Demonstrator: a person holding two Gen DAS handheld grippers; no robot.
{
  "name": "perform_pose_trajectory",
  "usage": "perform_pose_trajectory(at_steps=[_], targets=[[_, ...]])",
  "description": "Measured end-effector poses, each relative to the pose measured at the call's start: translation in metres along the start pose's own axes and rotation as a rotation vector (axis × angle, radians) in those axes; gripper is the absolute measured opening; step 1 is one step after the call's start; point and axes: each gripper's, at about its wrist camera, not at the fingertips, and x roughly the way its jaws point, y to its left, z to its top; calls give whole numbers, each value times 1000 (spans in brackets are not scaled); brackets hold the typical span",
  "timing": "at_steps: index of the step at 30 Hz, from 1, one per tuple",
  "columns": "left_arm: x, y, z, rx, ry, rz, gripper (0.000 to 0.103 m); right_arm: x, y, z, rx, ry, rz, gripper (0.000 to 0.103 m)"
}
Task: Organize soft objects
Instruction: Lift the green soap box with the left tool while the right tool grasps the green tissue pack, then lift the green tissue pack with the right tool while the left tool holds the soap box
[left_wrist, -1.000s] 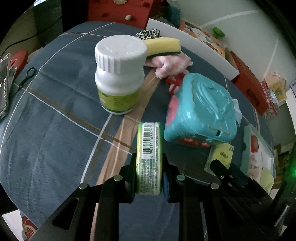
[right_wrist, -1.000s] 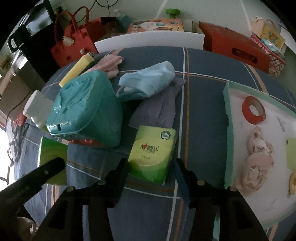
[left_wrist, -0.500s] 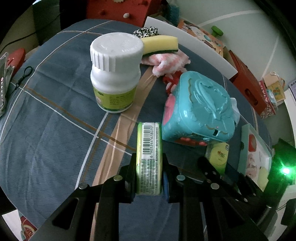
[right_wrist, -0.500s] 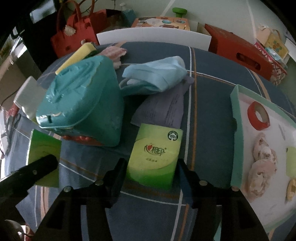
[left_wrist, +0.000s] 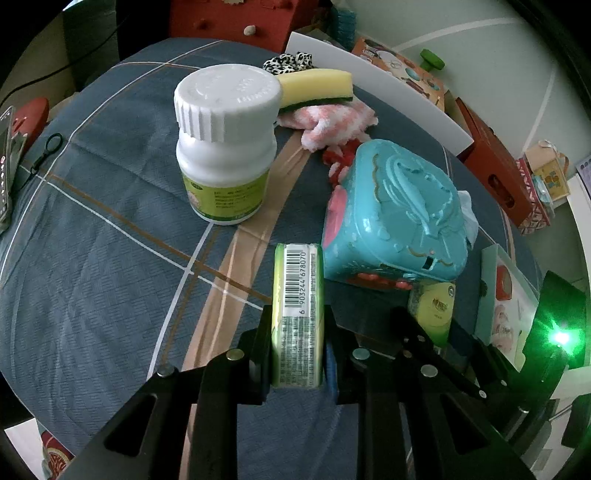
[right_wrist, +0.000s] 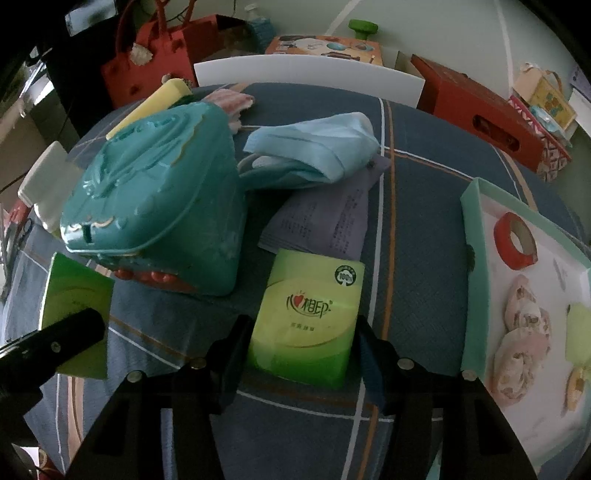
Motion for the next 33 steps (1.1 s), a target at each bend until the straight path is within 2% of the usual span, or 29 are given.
perform_pose_trajectory(at_steps=[8, 15, 18, 21, 33], targets=[[-4, -2, 1, 4, -12, -5, 24, -15, -19, -1, 84, 23, 56, 55], [-19, -3, 4, 8, -59, -10, 24, -50, -32, -3, 125, -56, 86, 52], [-28, -4, 4, 13, -93, 0, 23, -61, -35, -3, 130, -86, 87, 47], [-34, -6, 5, 21, -121, 16, 23, -65, -32, 0, 116, -96, 87, 32], [-24, -8, 4, 20, -88, 20, 23, -54, -40, -6, 123, -37, 100, 32]])
